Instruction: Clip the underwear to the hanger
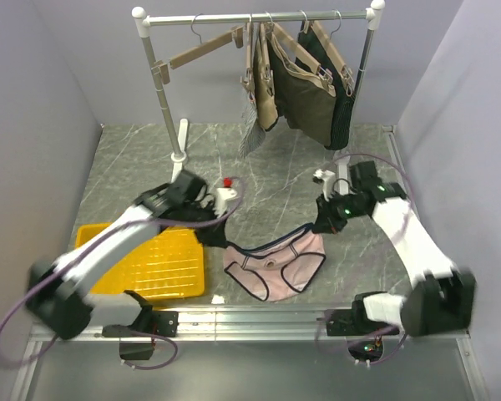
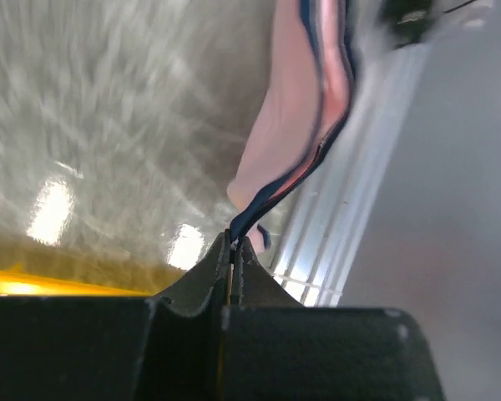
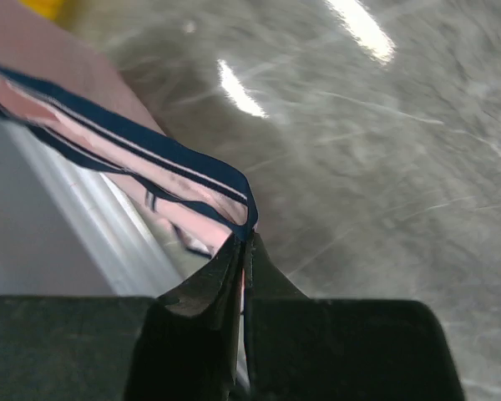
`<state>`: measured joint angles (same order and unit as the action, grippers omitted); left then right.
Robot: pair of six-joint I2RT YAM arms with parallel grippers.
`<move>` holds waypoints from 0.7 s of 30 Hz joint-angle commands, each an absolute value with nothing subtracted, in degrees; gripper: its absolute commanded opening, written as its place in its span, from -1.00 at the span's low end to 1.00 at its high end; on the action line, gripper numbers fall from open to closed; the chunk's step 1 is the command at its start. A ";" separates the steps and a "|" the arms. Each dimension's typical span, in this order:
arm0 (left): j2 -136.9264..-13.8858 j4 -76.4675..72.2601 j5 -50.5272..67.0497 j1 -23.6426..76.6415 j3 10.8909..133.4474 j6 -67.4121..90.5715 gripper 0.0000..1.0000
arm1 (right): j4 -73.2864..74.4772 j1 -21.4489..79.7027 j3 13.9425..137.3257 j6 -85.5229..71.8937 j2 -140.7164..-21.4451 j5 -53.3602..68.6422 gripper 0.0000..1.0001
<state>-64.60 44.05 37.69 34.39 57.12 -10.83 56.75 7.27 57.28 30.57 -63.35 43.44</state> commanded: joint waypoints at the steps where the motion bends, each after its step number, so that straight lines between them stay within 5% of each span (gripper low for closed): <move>1: -78.90 40.61 29.98 34.37 61.33 -3.09 -0.99 | 42.32 8.00 57.30 22.25 -74.77 36.56 -1.00; 12: -102.11 29.54 17.49 26.55 73.03 3.33 -0.88 | 29.54 7.91 66.00 11.97 -97.46 25.85 -0.97; 18: -104.42 30.49 21.53 24.61 74.18 3.87 -0.16 | 32.69 8.00 71.01 11.15 -100.99 20.48 -0.26; 20: -102.67 30.50 22.32 24.61 73.04 2.55 0.29 | 35.50 8.26 71.19 13.52 -98.80 20.74 -0.23; 21: -100.13 29.98 21.89 24.61 71.64 1.59 0.32 | 36.90 8.52 70.76 15.97 -97.57 21.00 -0.25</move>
<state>-105.21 30.85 19.88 23.97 72.55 2.50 34.02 7.79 68.42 12.71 -101.62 22.85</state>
